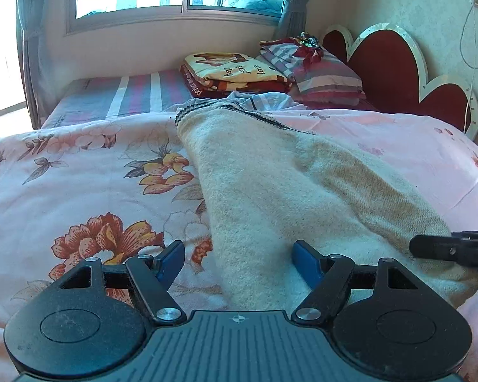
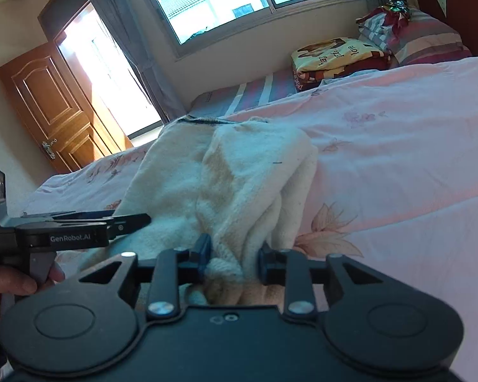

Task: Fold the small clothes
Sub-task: 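Grasp the opposite side edge of the sweater with the right tool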

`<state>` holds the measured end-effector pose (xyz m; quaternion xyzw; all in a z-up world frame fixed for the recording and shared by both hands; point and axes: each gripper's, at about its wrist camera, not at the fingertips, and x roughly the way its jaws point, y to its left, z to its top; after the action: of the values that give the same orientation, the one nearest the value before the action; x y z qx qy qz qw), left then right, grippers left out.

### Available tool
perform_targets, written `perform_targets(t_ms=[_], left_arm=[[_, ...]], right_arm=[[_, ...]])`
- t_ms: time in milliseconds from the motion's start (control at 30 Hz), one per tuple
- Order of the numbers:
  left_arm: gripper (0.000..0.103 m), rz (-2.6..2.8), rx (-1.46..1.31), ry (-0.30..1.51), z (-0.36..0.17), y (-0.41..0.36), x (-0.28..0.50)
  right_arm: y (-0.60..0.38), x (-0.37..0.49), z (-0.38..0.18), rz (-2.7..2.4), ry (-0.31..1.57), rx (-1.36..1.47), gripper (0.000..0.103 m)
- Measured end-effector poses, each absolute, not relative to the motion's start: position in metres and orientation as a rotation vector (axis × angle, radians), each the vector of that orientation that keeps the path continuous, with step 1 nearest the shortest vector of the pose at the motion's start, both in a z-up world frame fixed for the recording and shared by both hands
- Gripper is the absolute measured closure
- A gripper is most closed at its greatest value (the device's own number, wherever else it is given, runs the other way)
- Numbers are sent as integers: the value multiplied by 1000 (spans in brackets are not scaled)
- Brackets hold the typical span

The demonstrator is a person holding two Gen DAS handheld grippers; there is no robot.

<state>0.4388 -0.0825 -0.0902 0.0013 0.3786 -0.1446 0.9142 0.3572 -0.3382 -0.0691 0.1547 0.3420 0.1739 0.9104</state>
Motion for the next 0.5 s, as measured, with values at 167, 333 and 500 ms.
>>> perform_targets(t_ms=[167, 333, 500], left_arm=[[28, -323, 31, 795, -90, -83, 445], [28, -339, -14, 811, -95, -76, 446], [23, -338, -49, 812, -101, -70, 446]], right_arm=[[-382, 401, -72, 351, 695, 593, 61], [-365, 423, -74, 305, 708, 423, 94], [-356, 412, -83, 240, 746, 313, 92]])
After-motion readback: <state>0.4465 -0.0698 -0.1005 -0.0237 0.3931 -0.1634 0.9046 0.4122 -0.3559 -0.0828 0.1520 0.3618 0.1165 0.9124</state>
